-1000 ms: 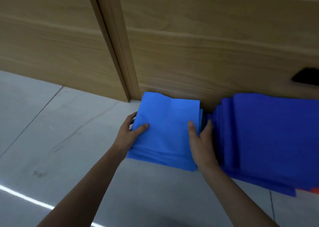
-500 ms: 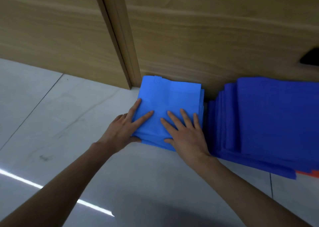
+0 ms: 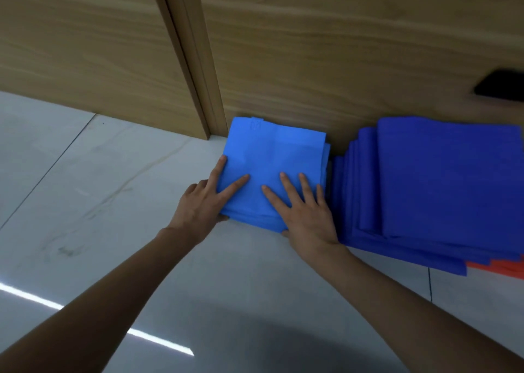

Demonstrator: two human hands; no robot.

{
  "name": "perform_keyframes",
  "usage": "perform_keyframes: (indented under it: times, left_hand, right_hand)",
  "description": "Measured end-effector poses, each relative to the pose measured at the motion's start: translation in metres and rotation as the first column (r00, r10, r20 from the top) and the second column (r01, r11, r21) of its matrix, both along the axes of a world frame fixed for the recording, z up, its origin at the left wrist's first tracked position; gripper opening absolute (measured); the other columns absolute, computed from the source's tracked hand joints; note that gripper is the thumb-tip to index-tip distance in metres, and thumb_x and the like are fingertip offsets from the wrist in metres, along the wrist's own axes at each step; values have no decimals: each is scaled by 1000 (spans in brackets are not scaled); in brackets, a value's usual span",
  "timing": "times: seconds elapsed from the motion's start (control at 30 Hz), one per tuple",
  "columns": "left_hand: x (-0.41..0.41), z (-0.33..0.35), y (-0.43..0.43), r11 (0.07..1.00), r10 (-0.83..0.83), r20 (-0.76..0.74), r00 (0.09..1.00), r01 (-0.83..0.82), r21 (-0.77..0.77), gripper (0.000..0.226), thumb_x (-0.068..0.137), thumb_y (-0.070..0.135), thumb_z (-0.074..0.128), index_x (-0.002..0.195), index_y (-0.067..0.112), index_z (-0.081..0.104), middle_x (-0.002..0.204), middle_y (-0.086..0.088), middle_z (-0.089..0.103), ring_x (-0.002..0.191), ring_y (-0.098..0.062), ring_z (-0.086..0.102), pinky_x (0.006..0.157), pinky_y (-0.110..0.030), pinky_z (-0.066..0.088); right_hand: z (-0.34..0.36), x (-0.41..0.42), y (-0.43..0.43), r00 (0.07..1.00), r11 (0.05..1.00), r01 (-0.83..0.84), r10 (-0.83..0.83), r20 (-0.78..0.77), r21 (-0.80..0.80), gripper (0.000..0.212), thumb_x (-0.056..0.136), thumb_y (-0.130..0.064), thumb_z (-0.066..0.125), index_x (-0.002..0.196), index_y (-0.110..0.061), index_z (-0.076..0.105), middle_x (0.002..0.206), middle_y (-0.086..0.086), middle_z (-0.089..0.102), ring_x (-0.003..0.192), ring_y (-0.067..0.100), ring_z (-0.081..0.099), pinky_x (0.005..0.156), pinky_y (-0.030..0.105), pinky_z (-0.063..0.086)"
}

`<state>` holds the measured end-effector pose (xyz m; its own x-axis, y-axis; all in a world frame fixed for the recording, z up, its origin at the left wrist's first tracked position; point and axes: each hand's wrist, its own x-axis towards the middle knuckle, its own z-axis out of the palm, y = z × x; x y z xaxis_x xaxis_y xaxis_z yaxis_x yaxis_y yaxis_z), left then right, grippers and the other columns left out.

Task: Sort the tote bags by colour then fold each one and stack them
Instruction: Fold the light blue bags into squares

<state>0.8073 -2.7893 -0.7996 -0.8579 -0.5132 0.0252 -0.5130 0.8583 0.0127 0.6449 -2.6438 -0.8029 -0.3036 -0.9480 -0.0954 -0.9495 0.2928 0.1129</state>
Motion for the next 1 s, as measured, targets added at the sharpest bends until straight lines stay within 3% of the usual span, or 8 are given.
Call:
perform_keyframes:
  times: [0.1,0.23,0.43,0.53,0.7,0.77,0.87,1.0]
  left_hand:
    - [-3,4,1,997,-10,-34,999,8,-81,117,42,37,92,141,28,30,148,-26,22,118,-49,47,88,-59,44]
    - [-14,26,35,990,-107,-97,989,98,-99,99,52,53,83,133,17,41,149,-22,27,135,-38,23,98,-64,30]
    - [-65,53,97,945,-70,-332,941,169,280,88,70,50,71,142,16,34,150,-14,26,122,-28,49,89,-39,46]
    - [-100,69,128,838,-46,-399,916,253,483,99,69,58,66,147,34,11,156,1,5,134,-13,31,95,-32,41]
    - [-146,70,165,837,-284,-320,904,396,378,96,71,60,64,139,52,-4,153,-5,-27,144,-26,10,111,-33,24]
    - [-157,67,164,866,-286,-297,911,379,326,88,76,56,63,143,45,7,153,-8,-25,143,-29,16,110,-36,29]
    - [-159,60,151,881,-244,-247,938,321,347,69,84,43,62,144,37,28,150,5,-27,138,-25,28,101,-36,41]
    - [-149,50,129,891,-281,-242,929,346,294,77,77,48,63,144,34,28,155,-3,-12,139,-34,26,100,-50,43]
  right_hand:
    - [4,1,1,998,999,-38,38,45,3,90,90,-38,58,149,-33,-11,158,6,-13,144,38,-6,114,53,-2]
    - [36,7,26,978,959,-170,192,77,-229,100,66,-54,76,147,-19,30,153,11,29,140,33,26,109,51,15]
    - [79,-46,119,982,805,103,9,186,-584,56,86,-40,50,136,-17,37,149,11,35,138,28,25,112,46,24]
    - [97,-91,167,938,738,328,-183,294,-589,71,81,-54,51,139,-16,35,152,12,22,139,29,19,112,41,19]
    - [91,-132,220,695,639,661,-324,642,-393,95,65,-61,72,142,-45,19,157,2,7,144,17,12,112,43,27]
    - [83,-135,223,609,686,667,-277,743,-291,92,68,-52,69,137,-53,9,155,-5,9,142,8,13,110,31,26]
    - [71,-134,211,642,757,594,-241,728,-273,86,80,-41,68,143,-46,11,151,-5,17,138,6,21,100,13,23]
    - [68,-138,191,687,816,521,-225,691,-252,85,83,-40,67,150,-29,16,156,-2,6,142,11,17,108,16,19]
